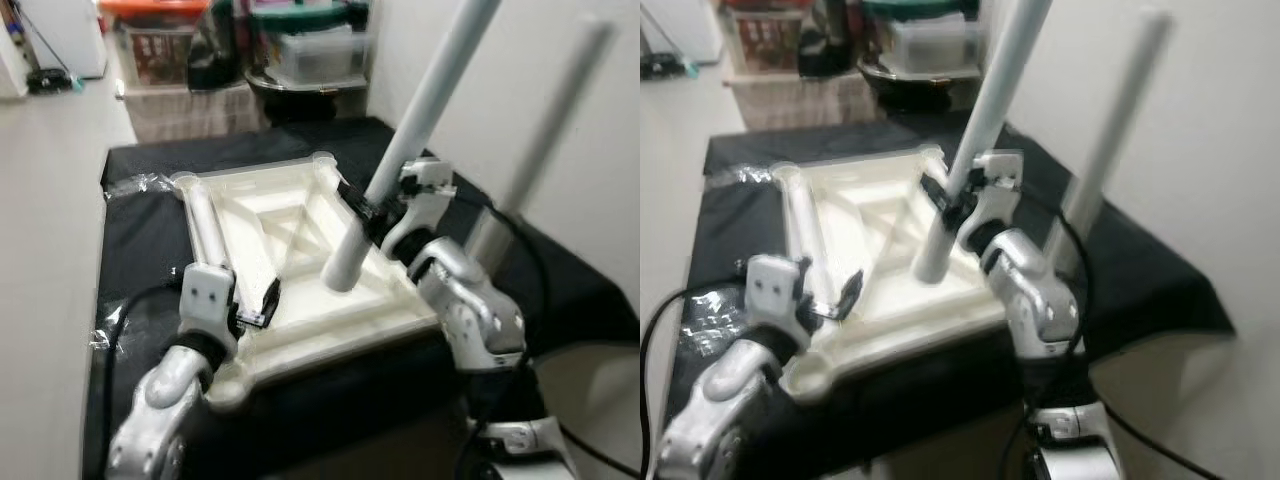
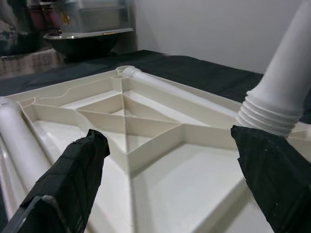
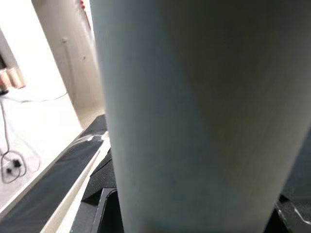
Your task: Building children table
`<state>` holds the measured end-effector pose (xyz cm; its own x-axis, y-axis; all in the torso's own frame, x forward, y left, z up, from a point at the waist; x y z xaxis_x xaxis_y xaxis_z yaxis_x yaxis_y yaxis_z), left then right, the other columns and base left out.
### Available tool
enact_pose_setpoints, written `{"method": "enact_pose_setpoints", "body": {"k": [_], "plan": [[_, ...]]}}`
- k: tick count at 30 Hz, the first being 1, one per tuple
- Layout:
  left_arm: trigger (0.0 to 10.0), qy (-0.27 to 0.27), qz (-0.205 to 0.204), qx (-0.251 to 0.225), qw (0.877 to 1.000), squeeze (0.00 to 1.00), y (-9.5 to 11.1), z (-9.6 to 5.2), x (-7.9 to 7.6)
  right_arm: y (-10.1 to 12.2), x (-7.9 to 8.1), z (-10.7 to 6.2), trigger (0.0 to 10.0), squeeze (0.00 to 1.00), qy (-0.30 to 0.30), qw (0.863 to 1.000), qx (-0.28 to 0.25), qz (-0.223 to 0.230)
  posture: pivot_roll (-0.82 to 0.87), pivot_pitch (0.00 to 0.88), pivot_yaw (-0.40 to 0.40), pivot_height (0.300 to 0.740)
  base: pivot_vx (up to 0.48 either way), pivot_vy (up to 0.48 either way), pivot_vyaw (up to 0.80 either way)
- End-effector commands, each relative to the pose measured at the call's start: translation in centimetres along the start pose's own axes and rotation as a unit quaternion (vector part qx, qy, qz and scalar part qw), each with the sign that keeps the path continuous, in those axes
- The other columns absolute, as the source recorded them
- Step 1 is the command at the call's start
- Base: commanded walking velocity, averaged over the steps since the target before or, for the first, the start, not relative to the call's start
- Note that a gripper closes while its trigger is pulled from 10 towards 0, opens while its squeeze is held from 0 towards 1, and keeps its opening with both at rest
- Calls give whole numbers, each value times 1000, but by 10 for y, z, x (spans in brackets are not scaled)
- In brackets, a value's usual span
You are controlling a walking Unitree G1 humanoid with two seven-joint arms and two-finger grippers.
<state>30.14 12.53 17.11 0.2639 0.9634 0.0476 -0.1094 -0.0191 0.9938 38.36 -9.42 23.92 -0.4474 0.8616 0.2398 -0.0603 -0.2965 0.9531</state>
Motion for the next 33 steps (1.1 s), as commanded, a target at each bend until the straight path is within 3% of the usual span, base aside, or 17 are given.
{"method": "enact_pose_setpoints", "body": {"k": [1,14,33], "plan": [[10000,7,-5,6,1000,0,-3,-2,4,1,7,3,10000,0,11,1000,-4,0,99,0,-66,740,0,480,0],[10000,12,-10,1,1000,0,-4,-1,3,-1,7,2,10000,0,13,1000,-4,-5,99,0,-62,740,0,461,226],[10000,22,-6,14,1000,0,-11,-2,11,-4,-14,-4,10000,0,-21,999,8,-49,100,0,-56,740,0,0,0]]}}
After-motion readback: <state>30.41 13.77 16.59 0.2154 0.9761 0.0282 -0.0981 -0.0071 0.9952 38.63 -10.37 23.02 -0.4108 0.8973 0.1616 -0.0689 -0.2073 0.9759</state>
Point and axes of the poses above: a point about 5 cm out from each wrist's last joint towards the gripper, its own z axis pointing out of the wrist towards the gripper, its own y axis along the axis of the wrist's last joint, x = y × z, the point moved 5 cm from there along z, pointing out of the wrist towards the gripper, and after that the axes turned 1 degree about z, right-handed, at the moved point
